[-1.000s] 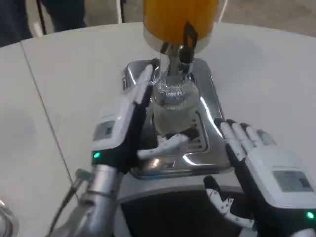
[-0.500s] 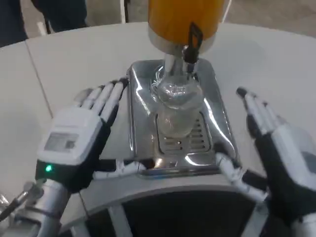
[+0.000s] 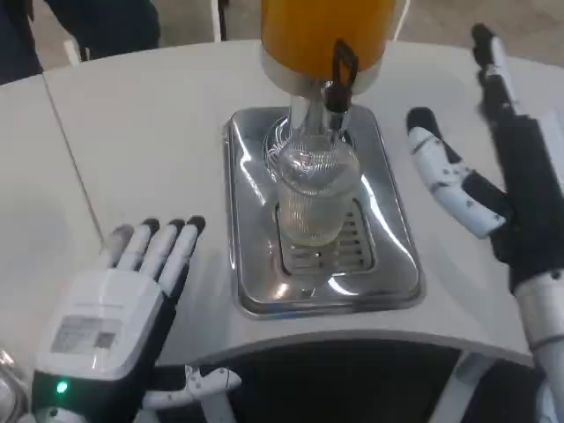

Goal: Grasp the cup under the faucet to collect the drink, then remove the cup.

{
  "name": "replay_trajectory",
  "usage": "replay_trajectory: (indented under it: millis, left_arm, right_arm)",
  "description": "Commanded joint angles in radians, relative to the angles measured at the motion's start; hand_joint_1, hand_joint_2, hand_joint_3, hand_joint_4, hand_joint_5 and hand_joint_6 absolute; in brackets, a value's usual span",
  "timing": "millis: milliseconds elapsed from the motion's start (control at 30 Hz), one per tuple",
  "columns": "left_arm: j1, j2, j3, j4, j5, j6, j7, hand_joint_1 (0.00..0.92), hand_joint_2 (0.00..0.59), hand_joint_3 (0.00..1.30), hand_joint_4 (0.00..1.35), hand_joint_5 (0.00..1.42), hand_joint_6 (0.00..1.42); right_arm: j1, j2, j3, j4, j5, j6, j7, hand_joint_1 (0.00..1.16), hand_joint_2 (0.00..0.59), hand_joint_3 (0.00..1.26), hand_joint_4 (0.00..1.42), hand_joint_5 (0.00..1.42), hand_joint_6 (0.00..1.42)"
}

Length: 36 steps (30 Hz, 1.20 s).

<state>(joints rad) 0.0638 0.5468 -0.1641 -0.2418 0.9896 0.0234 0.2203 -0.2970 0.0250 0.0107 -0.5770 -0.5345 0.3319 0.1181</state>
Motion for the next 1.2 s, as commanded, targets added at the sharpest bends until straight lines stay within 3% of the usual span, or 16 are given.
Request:
replay_trajectory:
  millis: [33, 200, 433, 500, 600, 767, 933, 1067, 1200]
  left_arm:
    - [0.02, -0.022, -0.004, -0.024, 0.01, 0.018, -0.036, 0.133, 0.078, 0.0, 0.0, 0.0, 0.0]
    - [0.021, -0.04, -0.006, -0.025, 0.011, 0.027, -0.045, 0.08, 0.095, 0.0, 0.0, 0.0, 0.0]
    - [0.024, -0.05, -0.002, -0.027, 0.007, 0.018, -0.033, 0.075, 0.095, 0.0, 0.0, 0.0, 0.0]
    - [0.026, -0.05, 0.002, -0.026, 0.001, 0.017, -0.032, 0.1, 0.116, 0.0, 0.0, 0.0, 0.0]
    - [0.028, -0.048, 0.007, -0.024, -0.009, 0.011, -0.031, 0.161, 0.124, 0.0, 0.0, 0.0, 0.0]
    - [0.033, -0.051, 0.013, -0.023, -0.014, 0.009, -0.031, 0.189, 0.125, 0.0, 0.0, 0.0, 0.0]
    - [0.041, -0.056, 0.022, -0.026, -0.015, 0.009, -0.025, 0.24, 0.14, 0.0, 0.0, 0.0, 0.0]
    - [0.05, -0.06, 0.032, -0.026, -0.022, -0.001, -0.019, 0.246, 0.139, 0.0, 0.0, 0.0, 0.0]
    - [0.055, -0.064, 0.037, -0.028, -0.022, -0.004, -0.009, 0.162, 0.175, 0.0, 0.0, 0.0, 0.01]
  right_arm:
    - [-0.077, -0.015, 0.003, 0.08, 0.07, -0.051, -0.03, 0.47, 0.502, 0.0, 0.0, 0.0, 0.03]
    - [-0.17, -0.031, 0.002, 0.184, 0.161, -0.101, -0.04, 0.42, 0.495, 0.0, 0.0, 0.0, 0.03]
    - [-0.153, -0.027, 0.063, 0.148, 0.202, -0.128, -0.04, 0.4, 0.494, 0.0, 0.0, 0.0, 0.04]
    - [-0.145, -0.022, 0.07, 0.154, 0.229, -0.122, -0.033, 0.4, 0.494, 0.0, 0.0, 0.0, 0.05]
    - [-0.146, -0.034, 0.093, 0.166, 0.213, -0.135, -0.05, 0.4, 0.494, 0.0, 0.0, 0.0, 0.06]
    - [-0.168, -0.031, 0.074, 0.204, 0.256, -0.144, -0.06, 0.4, 0.494, 0.0, 0.0, 0.0, 0.06]
    - [-0.186, -0.051, 0.079, 0.218, 0.295, -0.134, -0.028, 0.39, 0.494, 0.0, 0.0, 0.0, 0.06]
    - [-0.204, -0.08, 0.108, 0.212, 0.28, -0.112, 0.003, 0.39, 0.494, 0.0, 0.0, 0.0, 0.06]
    - [-0.218, -0.092, 0.117, 0.234, 0.316, -0.082, 0.039, 0.38, 0.481, 0.0, 0.0, 0.0, 0.02]
